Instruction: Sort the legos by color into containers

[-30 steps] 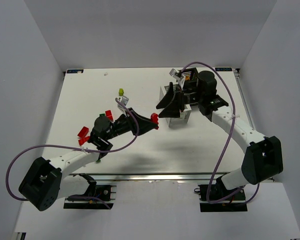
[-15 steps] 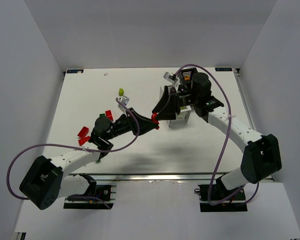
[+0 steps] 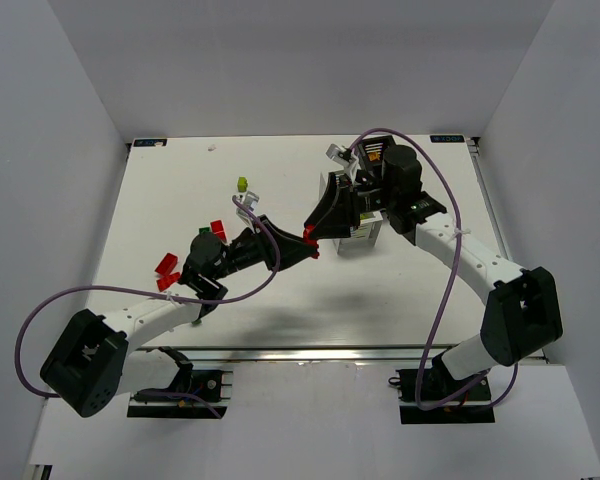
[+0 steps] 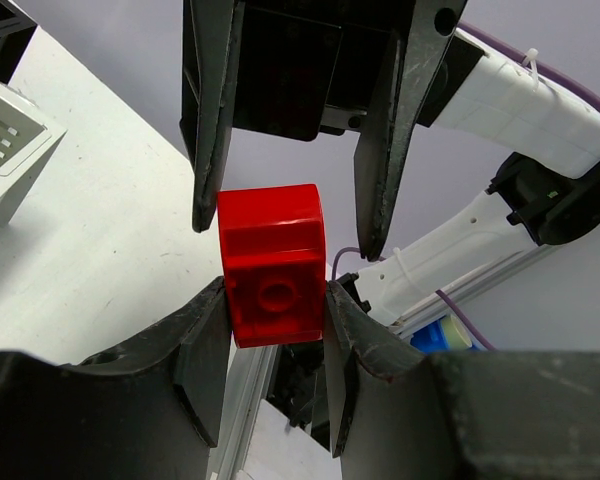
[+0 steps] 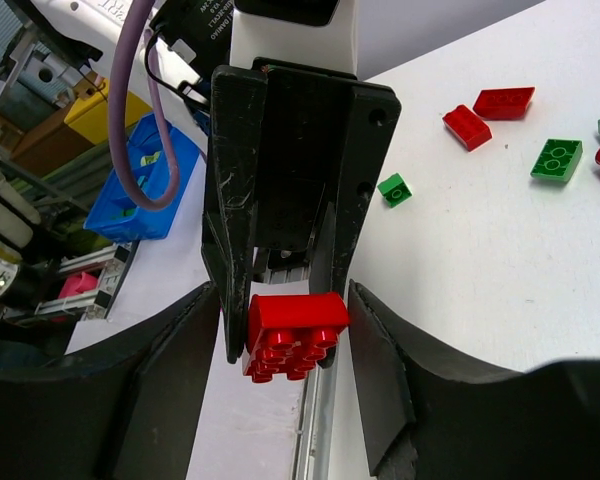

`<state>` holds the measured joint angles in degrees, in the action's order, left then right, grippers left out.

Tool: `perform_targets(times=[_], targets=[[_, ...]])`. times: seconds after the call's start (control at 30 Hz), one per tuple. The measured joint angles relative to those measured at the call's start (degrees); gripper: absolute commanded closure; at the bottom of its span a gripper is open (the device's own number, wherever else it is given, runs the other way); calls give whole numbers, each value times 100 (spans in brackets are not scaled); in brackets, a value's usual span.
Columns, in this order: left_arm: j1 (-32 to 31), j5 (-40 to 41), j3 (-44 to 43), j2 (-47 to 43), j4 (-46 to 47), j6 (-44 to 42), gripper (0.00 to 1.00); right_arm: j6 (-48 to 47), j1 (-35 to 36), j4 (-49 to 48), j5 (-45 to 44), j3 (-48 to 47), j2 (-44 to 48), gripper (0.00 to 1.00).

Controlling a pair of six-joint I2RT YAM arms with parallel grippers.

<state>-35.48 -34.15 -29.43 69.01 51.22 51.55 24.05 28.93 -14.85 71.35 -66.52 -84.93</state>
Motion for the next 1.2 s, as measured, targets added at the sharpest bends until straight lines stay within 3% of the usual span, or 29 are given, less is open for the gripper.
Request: perform_targets(times=[0.33, 0.57, 0.73, 0.77, 0.97, 1.2], targets=[[0, 0, 0, 0, 24, 0, 95, 0, 2, -37, 4, 44, -37, 48], [-2, -42, 0, 11, 22, -2, 91, 44, -2, -35, 42, 151, -42, 63], [-2, -46, -11, 13, -17, -2, 66, 83, -4, -39, 44, 162, -42, 74], [-2, -44, -17, 13, -33, -4, 58, 92, -7, -46, 46, 164, -39, 77], [-9, 44, -85, -15, -273, -28, 44, 103, -28, -101, 42, 175, -39, 88], [-28, 385, -151, -144, -944, -173, 36, -232, -149, 76, -66, 166, -39, 96]])
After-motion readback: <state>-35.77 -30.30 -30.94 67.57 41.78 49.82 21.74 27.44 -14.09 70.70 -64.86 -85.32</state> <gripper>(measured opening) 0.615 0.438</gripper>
